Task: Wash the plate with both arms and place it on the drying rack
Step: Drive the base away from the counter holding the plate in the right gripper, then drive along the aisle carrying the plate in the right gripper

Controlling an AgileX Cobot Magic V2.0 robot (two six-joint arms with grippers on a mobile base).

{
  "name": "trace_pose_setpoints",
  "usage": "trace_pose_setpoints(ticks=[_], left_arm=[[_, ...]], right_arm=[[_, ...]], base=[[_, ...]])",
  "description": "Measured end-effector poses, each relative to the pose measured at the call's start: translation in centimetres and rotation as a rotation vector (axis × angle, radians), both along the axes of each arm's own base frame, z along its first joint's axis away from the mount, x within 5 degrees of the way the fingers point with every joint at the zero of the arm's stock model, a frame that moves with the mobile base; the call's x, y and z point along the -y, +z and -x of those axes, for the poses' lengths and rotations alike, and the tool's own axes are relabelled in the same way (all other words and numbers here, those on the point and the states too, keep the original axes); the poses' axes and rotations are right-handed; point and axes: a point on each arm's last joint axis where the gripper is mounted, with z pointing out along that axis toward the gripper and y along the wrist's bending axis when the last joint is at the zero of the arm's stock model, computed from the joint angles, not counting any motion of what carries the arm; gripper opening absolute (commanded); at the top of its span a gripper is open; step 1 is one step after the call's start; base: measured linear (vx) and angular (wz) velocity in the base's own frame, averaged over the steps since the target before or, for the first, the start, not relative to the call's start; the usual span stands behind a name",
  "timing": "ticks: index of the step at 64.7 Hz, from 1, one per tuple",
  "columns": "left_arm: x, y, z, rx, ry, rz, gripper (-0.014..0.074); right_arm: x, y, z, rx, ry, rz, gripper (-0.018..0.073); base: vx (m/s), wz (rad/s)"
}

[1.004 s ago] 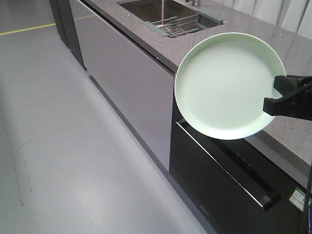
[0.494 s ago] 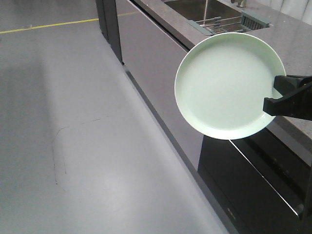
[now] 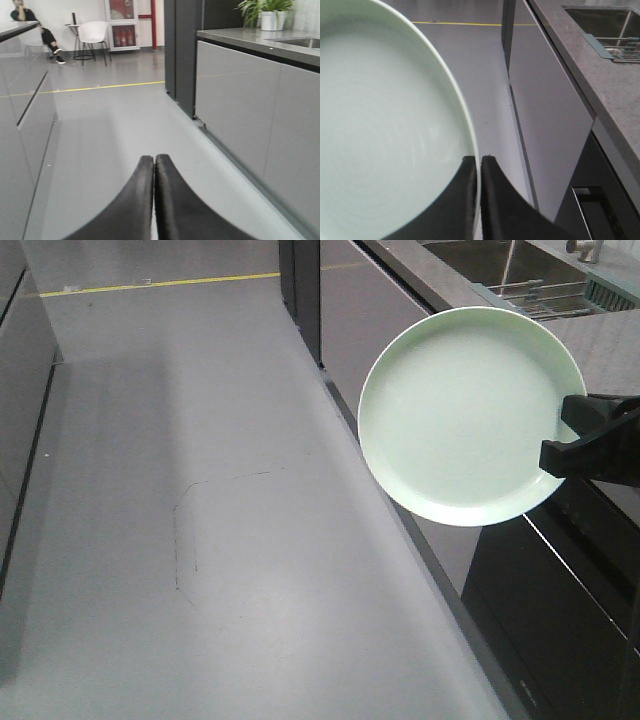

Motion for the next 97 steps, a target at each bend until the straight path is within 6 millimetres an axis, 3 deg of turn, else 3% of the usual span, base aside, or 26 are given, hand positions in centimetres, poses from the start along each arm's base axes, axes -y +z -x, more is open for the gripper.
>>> trace_pose_setpoints(ticks=[97], left_arm=[[0.0,0.0,0.0,0.0,0.0,0.0,-0.0006]], right_arm=[[0.0,-0.01,0.0,-0.001,0.0,0.0,-0.0005]], base=[[0.0,0.17]])
